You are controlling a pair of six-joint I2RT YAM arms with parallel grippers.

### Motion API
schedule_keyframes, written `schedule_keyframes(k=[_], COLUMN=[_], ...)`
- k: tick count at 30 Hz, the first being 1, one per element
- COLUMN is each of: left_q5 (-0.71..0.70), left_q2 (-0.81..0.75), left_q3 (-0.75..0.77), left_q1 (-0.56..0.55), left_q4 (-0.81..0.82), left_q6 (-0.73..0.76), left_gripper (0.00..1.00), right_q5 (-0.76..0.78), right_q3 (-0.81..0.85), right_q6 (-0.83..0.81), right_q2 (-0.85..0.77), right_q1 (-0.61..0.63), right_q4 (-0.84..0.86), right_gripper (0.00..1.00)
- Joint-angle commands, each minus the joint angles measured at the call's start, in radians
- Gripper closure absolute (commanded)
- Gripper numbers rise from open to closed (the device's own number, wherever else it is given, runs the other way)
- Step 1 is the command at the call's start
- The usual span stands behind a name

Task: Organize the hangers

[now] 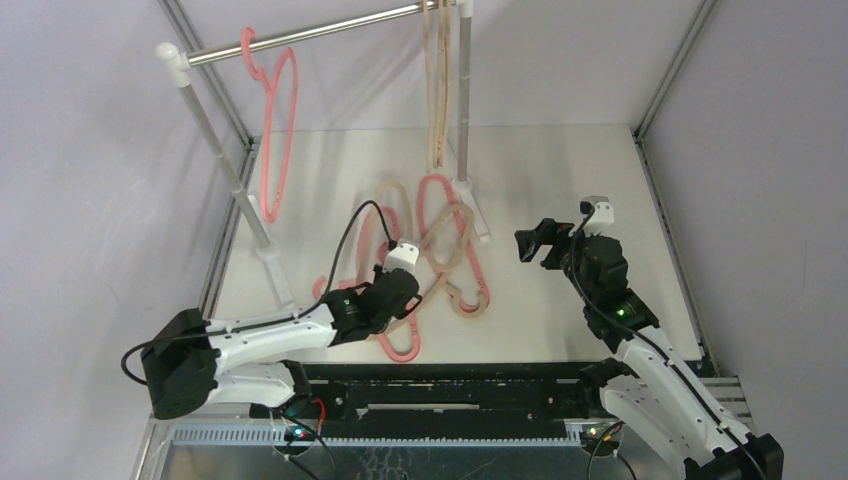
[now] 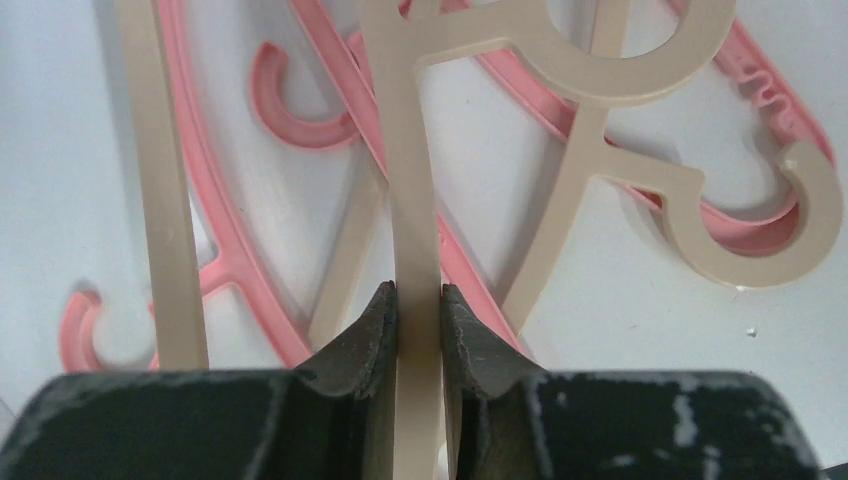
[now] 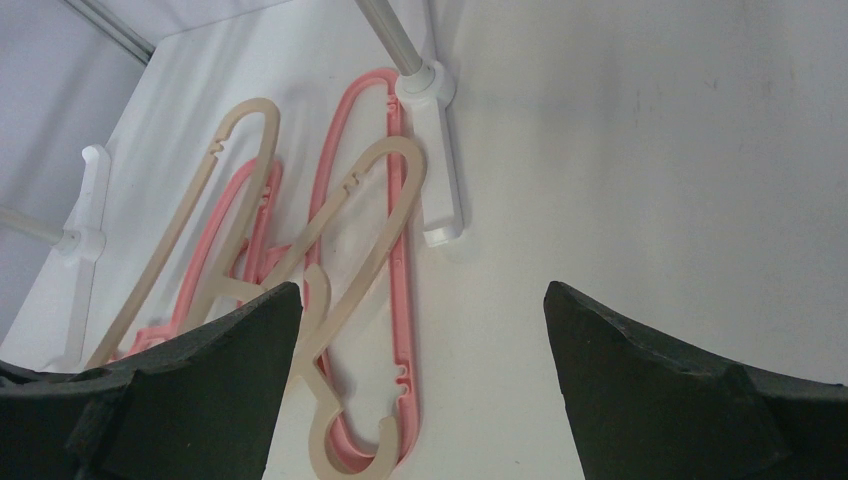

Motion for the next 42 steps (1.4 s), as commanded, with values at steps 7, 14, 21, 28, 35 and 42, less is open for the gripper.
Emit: schedule_keyframes(k=[7,14,21,28,35,42], left_q5=[-0.078,0.028,0.113,0.252,0.31,0.298], left_q2=[-0.228,-0.362,-0.366,-0.37,-0.373,-0.394], left_q3=[0.021,0.056,0.139,0.095,0.014,-0.06], left_q1=[0.09,0.201,0.254,0.358,0.385,0.39], left_q4=[0.013,0.102,0.202,0.316,0.315,0.306], left_q6=[0.009,0.016,0.011,-0.072,-0.068,-0.077], left_gripper=[1.0,1.0,1.0,1.0,1.0,1.0], right_q5=[-0.01,-0.022,-0.024,-0.018,-0.018,-0.018], right_q3=[-0.001,-0.001,-0.001,0.005,0.005,0.005], right_q6=[0.022,0.025,0.023,0.018,0.021,0.025], right_q2=[-0.017,-0.012,-0.027,-0.033,-0.025,-0.032], right_q1=[-0.008,-0.006,-0.006,-0.006,-0.007,-0.005], right_q4=[0.049,0.059,0.065,0.054,0.054,0.052], right_gripper=[0.02,0.02,0.02,0.02,0.02,0.02])
